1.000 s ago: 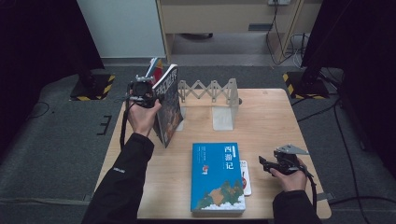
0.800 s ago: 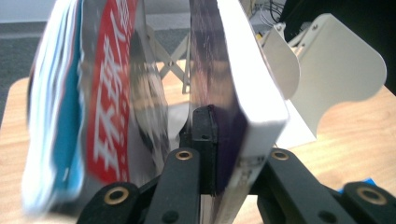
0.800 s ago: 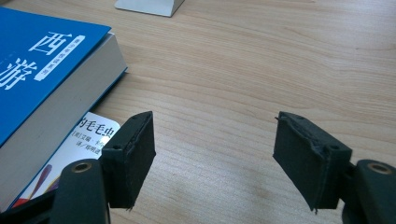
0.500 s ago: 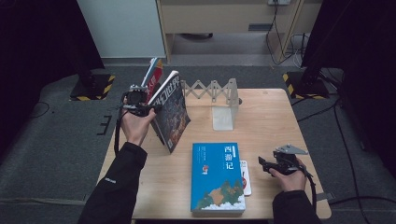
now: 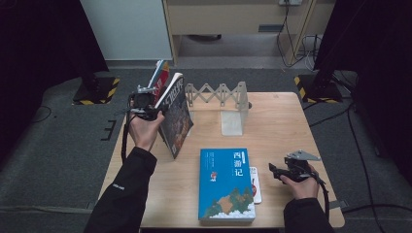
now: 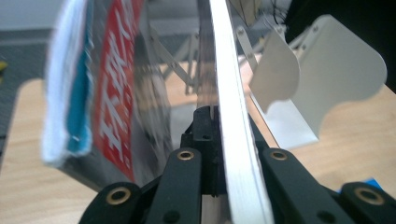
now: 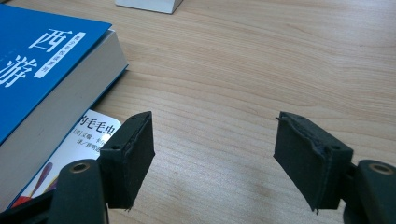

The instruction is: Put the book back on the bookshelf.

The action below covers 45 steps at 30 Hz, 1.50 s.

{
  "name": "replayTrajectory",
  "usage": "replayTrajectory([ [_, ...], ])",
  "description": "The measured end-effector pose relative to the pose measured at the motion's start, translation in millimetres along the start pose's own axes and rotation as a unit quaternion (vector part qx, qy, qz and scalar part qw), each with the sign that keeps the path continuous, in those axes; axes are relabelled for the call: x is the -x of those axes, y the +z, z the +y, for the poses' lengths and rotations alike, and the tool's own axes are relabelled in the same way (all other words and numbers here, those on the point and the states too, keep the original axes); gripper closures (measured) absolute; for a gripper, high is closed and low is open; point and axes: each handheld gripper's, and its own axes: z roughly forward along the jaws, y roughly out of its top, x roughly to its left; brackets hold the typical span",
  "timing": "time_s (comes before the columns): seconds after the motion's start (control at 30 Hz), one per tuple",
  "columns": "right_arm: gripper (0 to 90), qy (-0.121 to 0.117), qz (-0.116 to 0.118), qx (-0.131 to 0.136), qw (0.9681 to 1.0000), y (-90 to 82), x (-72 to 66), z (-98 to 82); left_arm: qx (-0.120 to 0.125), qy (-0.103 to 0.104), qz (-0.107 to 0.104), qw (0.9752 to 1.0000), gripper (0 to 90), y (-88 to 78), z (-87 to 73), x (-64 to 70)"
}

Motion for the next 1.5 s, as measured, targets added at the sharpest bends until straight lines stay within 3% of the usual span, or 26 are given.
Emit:
replayTrajectory([
  [0.2,28.5,0.002,0.000,-0.001,1.0000,-0.2,-0.1,0.1,0.009,-0.015,0.012,0.9998,81.6,1.9,7.2,-1.7],
  [0.4,28.6,0.000,-0.001,0.000,1.0000,0.3,0.0,0.2,0.036,-0.034,0.016,0.9987,81.6,1.7,23.7,0.9],
  [0.6,28.6,0.002,0.000,0.001,1.0000,-0.1,0.2,0.5,0.063,-0.030,0.051,0.9963,81.6,16.5,34.6,8.0],
  [0.9,28.7,-0.003,0.002,0.001,1.0000,0.3,0.4,1.0,0.078,-0.029,0.078,0.9935,81.6,33.7,30.6,8.1],
  [1.13,28.8,-0.003,0.002,0.001,1.0000,0.8,-0.3,1.0,0.071,-0.002,0.094,0.9930,81.6,39.5,27.0,14.3],
  [1.37,28.9,-0.005,0.002,0.001,1.0000,1.3,-0.2,1.1,0.077,-0.002,0.078,0.9939,81.6,34.7,27.3,18.1],
  [1.5,28.9,-0.004,0.003,0.001,1.0000,1.5,-1.7,1.2,0.074,-0.018,0.066,0.9949,81.6,39.1,26.8,15.6],
])
